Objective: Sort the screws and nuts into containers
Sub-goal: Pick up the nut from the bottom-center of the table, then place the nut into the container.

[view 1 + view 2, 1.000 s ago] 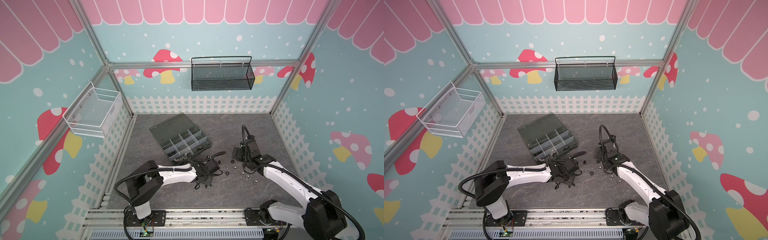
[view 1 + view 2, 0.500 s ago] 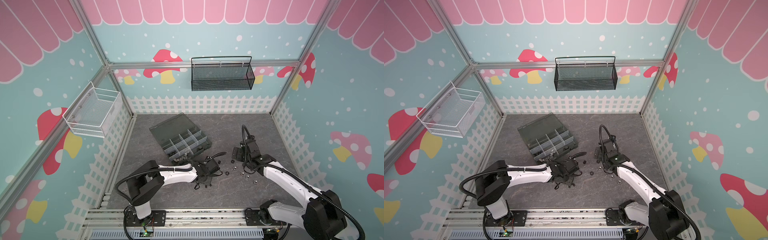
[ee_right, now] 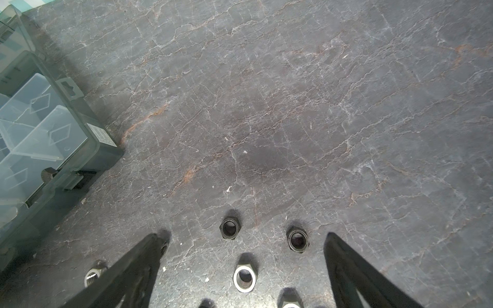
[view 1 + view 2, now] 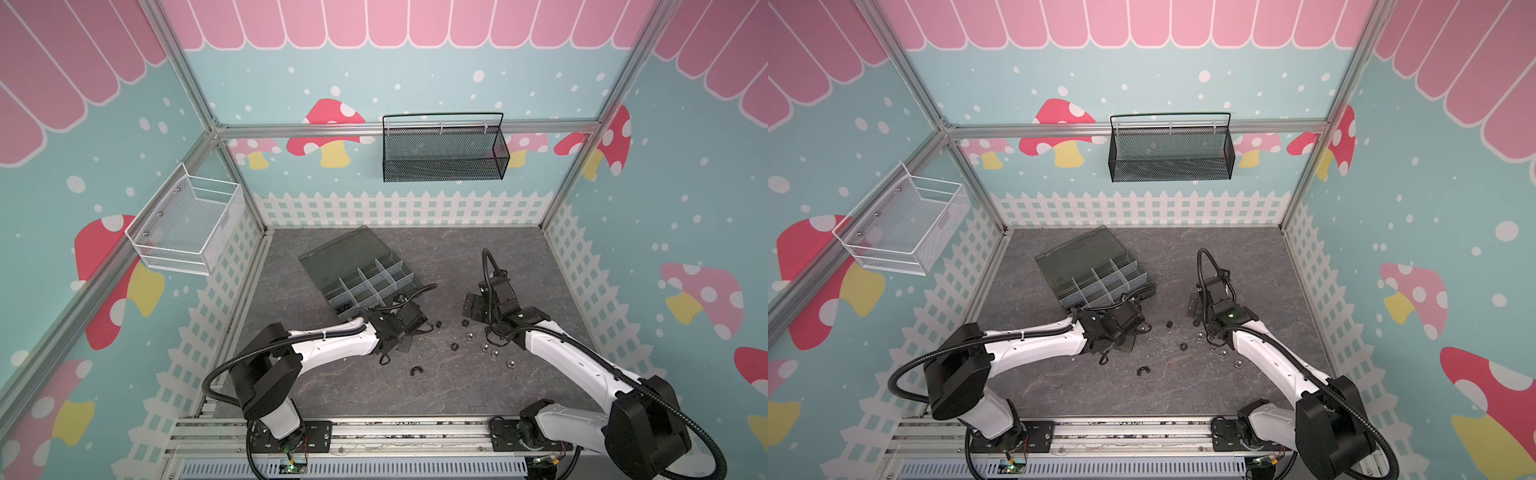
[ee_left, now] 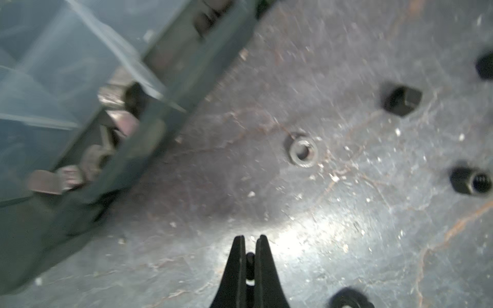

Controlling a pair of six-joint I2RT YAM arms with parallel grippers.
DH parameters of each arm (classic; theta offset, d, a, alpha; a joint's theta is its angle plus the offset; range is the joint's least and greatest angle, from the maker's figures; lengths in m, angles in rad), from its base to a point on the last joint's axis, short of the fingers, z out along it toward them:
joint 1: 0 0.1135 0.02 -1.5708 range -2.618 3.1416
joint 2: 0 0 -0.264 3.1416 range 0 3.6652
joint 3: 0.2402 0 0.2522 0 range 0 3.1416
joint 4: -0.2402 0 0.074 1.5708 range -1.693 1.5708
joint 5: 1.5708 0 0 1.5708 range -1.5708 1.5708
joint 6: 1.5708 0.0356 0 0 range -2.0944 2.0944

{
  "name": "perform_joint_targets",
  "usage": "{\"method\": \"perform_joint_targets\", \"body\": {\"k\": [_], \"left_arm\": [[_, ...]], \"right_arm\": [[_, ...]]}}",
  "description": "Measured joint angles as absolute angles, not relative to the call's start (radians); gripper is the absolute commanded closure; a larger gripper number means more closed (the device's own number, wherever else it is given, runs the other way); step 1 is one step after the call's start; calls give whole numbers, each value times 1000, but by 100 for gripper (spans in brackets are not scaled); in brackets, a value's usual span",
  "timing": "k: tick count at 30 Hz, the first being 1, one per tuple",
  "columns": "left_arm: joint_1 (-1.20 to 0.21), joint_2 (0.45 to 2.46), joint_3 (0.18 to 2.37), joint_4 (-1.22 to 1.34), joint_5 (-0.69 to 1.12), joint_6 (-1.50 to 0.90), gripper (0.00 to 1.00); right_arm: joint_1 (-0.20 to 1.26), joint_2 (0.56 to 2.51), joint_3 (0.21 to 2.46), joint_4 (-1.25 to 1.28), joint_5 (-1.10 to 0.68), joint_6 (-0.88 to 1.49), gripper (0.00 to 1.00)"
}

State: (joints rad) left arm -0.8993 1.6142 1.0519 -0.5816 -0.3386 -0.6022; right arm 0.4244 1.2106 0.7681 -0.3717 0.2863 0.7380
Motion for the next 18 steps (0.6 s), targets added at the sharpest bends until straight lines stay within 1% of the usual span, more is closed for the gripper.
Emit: {"method": "perform_joint_targets", "body": {"k": [5, 9, 15, 18], "left_arm": [[-749, 1502, 1039, -574, -426, -581, 100], [-630, 1443, 1032, -549, -464, -540, 100], [-475, 1436, 1015, -467, -451, -494, 100], [-428, 1453, 1002, -434, -432, -482, 100]], "right_arm": [[424, 1210, 768, -359, 271, 738, 3], [424, 1210, 768, -350, 267, 738, 3], [424, 1210, 768, -347, 258, 738, 3], [424, 1210, 768, -346, 253, 738, 3]]}}
